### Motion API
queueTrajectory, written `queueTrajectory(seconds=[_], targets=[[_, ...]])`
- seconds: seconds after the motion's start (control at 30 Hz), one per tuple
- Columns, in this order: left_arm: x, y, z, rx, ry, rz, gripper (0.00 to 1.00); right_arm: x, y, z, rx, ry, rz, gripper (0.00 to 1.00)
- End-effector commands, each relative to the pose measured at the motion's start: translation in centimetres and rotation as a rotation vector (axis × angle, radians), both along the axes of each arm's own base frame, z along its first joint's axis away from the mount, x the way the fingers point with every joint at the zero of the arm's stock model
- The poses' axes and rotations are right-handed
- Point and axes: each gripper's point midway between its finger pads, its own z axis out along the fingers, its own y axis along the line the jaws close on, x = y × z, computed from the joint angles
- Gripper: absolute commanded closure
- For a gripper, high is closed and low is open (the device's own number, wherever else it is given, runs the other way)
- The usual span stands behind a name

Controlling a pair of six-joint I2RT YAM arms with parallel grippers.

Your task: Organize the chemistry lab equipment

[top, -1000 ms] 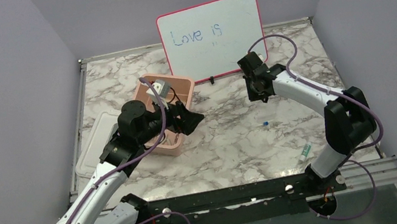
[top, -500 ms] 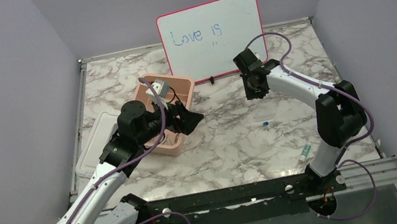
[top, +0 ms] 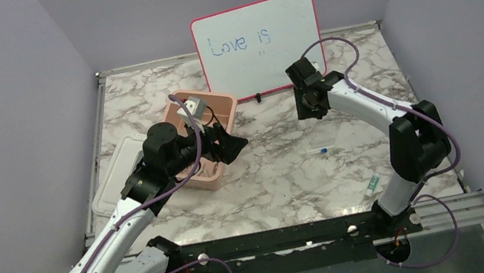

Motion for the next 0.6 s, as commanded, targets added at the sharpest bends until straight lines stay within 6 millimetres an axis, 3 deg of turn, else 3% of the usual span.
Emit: queueTrajectory(seconds=[0.0,0.1,0.2,0.4,0.57], targets=[[0.4,0.5,0.2,0.002,-0.027,0.029,0.15,-0.1,-0.7,4.4,0.067,-0.140,-0.073,0.59],[0.5,0.6,0.3,0.002,-0.030,0.034,0.15,-1.5,-2.1,6.3,0.096,-0.207,-0.171,0.59],[0.6,0.6,0.2,0.002,-0.031,0.037,0.15,-4.2,-3.5,6.4,0.138,-0.226,-0.265,0.59],[0.7,0.7,0.1,0.004,-0.029,0.041,0.15,-9.8,-4.6,2.6,0.265,-0.162,-0.449,0.60],[0.7,0.6,-0.1,0.007,-0.023,0.042,0.15,-12.1,-3.8,-1.5,0.358,-0.081,-0.536,0.55]])
